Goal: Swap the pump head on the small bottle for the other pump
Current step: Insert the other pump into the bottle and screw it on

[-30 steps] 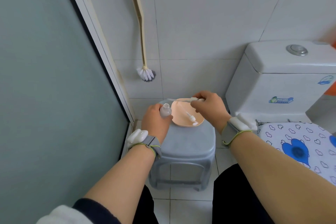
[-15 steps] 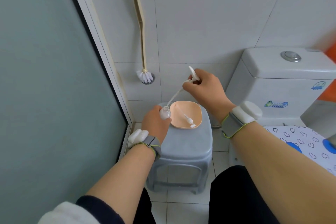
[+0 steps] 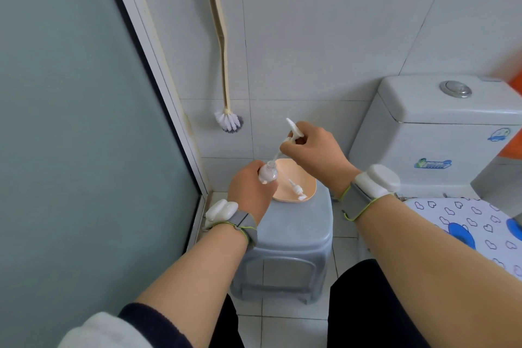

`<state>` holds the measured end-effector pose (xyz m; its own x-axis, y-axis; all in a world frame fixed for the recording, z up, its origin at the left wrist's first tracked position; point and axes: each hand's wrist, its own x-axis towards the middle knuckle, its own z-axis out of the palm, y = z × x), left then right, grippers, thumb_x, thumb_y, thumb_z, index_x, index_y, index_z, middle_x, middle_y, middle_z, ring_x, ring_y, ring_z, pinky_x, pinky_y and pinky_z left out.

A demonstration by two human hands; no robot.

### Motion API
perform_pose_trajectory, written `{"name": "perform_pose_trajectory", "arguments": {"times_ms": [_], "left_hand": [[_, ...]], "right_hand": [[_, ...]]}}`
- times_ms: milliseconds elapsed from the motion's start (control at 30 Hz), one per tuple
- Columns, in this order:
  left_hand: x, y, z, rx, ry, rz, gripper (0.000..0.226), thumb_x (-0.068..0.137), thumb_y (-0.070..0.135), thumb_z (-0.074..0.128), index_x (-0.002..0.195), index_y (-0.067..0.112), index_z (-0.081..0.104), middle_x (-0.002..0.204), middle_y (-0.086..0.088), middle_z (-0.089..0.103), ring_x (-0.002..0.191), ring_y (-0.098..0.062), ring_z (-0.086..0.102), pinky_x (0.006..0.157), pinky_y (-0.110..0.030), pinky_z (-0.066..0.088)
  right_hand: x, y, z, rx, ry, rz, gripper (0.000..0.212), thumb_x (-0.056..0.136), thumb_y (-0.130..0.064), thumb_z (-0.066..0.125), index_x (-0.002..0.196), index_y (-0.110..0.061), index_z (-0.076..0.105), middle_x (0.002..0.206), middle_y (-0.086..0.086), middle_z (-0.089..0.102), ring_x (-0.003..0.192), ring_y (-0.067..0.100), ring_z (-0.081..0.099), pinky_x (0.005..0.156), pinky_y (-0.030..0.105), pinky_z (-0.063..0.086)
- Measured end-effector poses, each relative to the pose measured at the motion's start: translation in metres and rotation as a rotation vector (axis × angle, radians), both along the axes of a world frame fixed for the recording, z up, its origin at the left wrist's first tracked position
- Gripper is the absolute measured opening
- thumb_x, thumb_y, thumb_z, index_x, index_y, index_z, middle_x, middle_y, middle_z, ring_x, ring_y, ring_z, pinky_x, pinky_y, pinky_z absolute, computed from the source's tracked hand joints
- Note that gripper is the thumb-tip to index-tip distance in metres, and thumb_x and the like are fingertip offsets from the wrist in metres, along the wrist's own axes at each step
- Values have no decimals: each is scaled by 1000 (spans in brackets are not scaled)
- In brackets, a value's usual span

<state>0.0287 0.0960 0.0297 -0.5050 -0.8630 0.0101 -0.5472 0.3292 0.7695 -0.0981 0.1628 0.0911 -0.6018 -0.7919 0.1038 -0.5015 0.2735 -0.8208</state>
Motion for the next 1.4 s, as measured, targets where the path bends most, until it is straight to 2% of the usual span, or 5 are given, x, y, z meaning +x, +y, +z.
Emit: {"name": "perform_pose_trajectory", "arguments": {"times_ms": [133,300,900,1133,1400], "left_hand": [[-4,4,4,-30,38,-15,19,77,25,68,96,23,65,90,2,71,83,-22,65,71,-30,50],[-7,3,7,-38,65,-17,22,75,25,70,96,22,66,91,0,71,84,-24,65,75,-36,55],[-13,10,13,22,164,-75,19,79,14,70,97,14,65,92,-8,70,87,-30,64,78,-44,52],[-12,12,17,64,186,-63,22,79,15,70,101,17,66,92,-4,73,90,-26,66,81,-41,53],[-15,21,27,94,272,-21,26,79,16,72,103,22,68,95,1,75,90,-20,68,82,-37,55]], "right_hand": [[2,-1,-3,54,-16,49,15,76,-19,62,86,-9,66,78,16,66,78,37,64,68,44,53],[-4,1,-2,40,-114,101,17,78,-13,66,93,-17,73,83,14,71,68,19,64,78,44,56],[-2,6,-8,37,-208,82,16,79,-20,72,82,-5,72,69,5,56,65,15,46,63,30,37],[-1,8,-13,-16,-140,18,13,78,-25,77,73,-15,71,50,-15,54,44,-1,45,44,8,34],[5,5,-16,-68,-49,-94,34,72,-41,80,68,-17,56,58,-11,53,49,3,45,46,13,35]]}}
